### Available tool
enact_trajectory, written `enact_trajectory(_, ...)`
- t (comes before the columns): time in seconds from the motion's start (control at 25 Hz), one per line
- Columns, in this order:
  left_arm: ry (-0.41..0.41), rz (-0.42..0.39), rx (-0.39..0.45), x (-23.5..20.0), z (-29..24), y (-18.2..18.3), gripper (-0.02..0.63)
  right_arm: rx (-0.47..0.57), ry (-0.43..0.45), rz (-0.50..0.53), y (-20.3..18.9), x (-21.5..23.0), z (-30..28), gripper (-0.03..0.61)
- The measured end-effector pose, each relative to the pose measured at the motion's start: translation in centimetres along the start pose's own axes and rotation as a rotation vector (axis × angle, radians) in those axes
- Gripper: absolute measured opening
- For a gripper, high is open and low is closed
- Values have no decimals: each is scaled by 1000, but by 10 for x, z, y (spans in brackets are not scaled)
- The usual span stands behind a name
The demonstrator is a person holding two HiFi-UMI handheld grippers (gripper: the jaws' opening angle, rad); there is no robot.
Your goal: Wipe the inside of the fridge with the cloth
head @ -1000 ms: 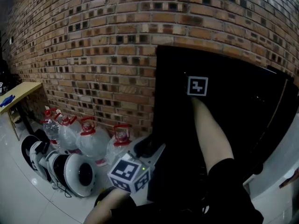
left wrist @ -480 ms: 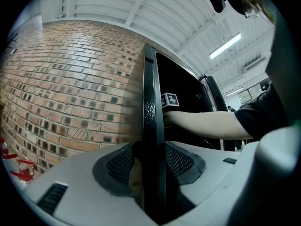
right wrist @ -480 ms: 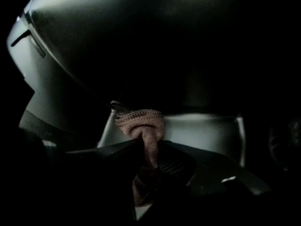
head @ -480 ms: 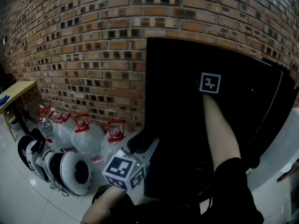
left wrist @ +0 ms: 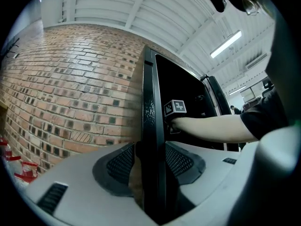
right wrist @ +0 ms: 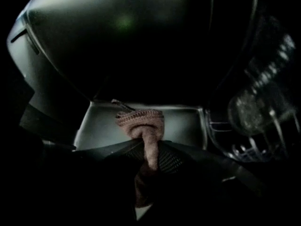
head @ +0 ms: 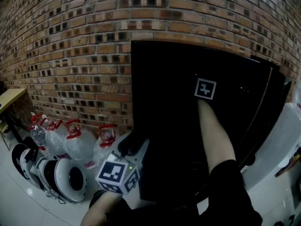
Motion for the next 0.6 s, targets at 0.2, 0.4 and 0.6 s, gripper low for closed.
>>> enact_trajectory(0.2,5,-29,32,1,-6,22,210,12,-106,-1,-1,17,6,80)
enact_trajectory(0.4,12,-38,35,1,-8,26,209,-2,-170,-37,-16,35,12,80)
enact_trajectory(0.6,12,-26,21,2,-7,15,210,25,-205,-27,-19,37,15,78)
Point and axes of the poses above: the fingertips, and each gripper's own axes: z backward along the fingers, x to its right, y out of its top, the point moved 4 cm from there along z, backward along the fingers, and after that the axes turned 5 degrees about x, right-handed, at the moved point
